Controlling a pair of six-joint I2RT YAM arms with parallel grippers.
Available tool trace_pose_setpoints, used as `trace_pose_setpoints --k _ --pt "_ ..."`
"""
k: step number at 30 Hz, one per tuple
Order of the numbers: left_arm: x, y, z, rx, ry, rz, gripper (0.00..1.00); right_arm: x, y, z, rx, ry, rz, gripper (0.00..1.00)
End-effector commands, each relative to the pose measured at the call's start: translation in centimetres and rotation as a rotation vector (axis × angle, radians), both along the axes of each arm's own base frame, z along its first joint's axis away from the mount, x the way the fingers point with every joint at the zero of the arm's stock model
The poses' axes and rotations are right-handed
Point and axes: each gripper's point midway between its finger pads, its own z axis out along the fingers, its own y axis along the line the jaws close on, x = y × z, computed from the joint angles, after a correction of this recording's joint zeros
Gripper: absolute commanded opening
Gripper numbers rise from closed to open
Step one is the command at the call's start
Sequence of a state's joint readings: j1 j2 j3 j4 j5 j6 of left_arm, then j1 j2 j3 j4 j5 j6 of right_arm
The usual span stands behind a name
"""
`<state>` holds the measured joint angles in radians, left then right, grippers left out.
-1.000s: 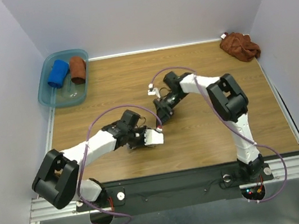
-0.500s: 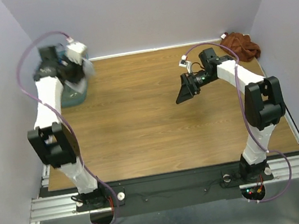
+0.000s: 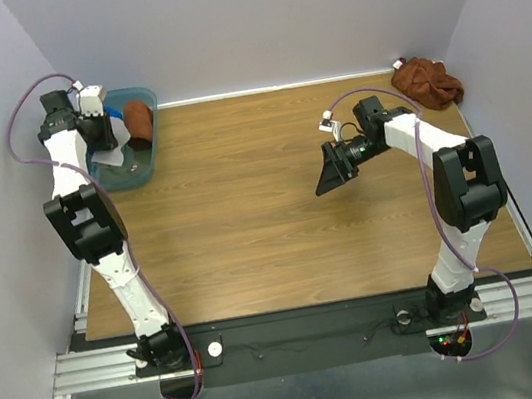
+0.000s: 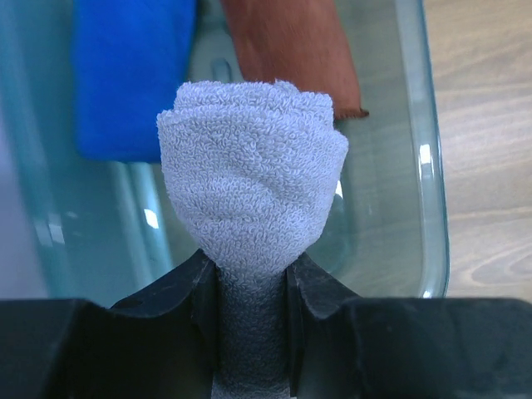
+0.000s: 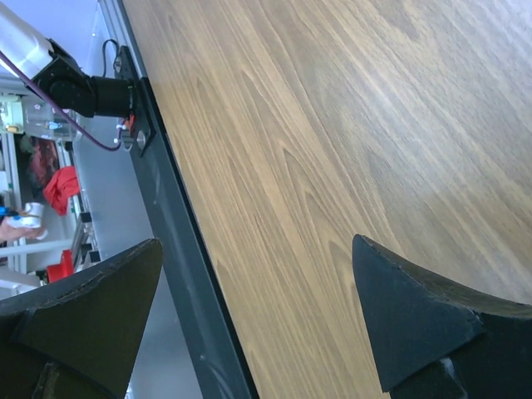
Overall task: Roll the towels
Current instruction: Place the rolled towel into the container
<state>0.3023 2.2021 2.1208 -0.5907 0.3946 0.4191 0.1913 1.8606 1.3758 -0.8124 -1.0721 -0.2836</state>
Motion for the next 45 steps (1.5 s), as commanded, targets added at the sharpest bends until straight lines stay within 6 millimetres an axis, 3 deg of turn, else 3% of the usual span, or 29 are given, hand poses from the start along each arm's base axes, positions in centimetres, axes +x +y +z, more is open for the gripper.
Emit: trace_pose_setpoints --k 1,5,9,21,30,35,39,44,45 --pt "0.4 -0.7 -1.4 -0.04 0.015 0.034 0.0 -0.2 -0.3 0.1 -0.007 -0.03 0.008 1.0" --pt "-0.7 -1.1 -4.9 -0.081 0.091 0.058 0.0 -0.3 -0.3 -0.2 -0.013 -0.026 0.011 1.0" --pt "-1.1 -2.5 -6.6 -0.093 0.119 0.059 0.0 -0.3 -0.3 -0.4 -0.018 -0.026 0.012 1.0" --pt "0.5 -2.6 -9.0 -0.09 0.089 0.225 0.0 -0.6 -0.5 -1.0 -0.02 -0.009 0.014 1.0" --pt "0.7 -4.1 -10.8 -0.115 0.121 0.193 0.02 -0.6 -0.5 -1.0 -0.022 -0.012 0.014 1.0" --pt "0.1 -3.9 -11.4 -0.092 0.148 0.193 0.17 -0.6 -0.5 -0.8 -0.024 -0.015 0.016 1.0" --pt "-0.3 -3.5 -10.4 -0.064 0.154 0.206 0.43 -0.7 -0.6 -0.5 -0.031 -0.025 0.013 1.0" --pt "-0.6 -3.4 -7.5 -0.041 0.124 0.198 0.46 -0.7 -0.6 -0.3 -0.032 -0.032 0.014 1.0" --pt "-0.7 -3.4 -7.2 -0.04 0.123 0.195 0.6 -0.6 -0.6 -0.3 -0.032 -0.034 0.012 1.0"
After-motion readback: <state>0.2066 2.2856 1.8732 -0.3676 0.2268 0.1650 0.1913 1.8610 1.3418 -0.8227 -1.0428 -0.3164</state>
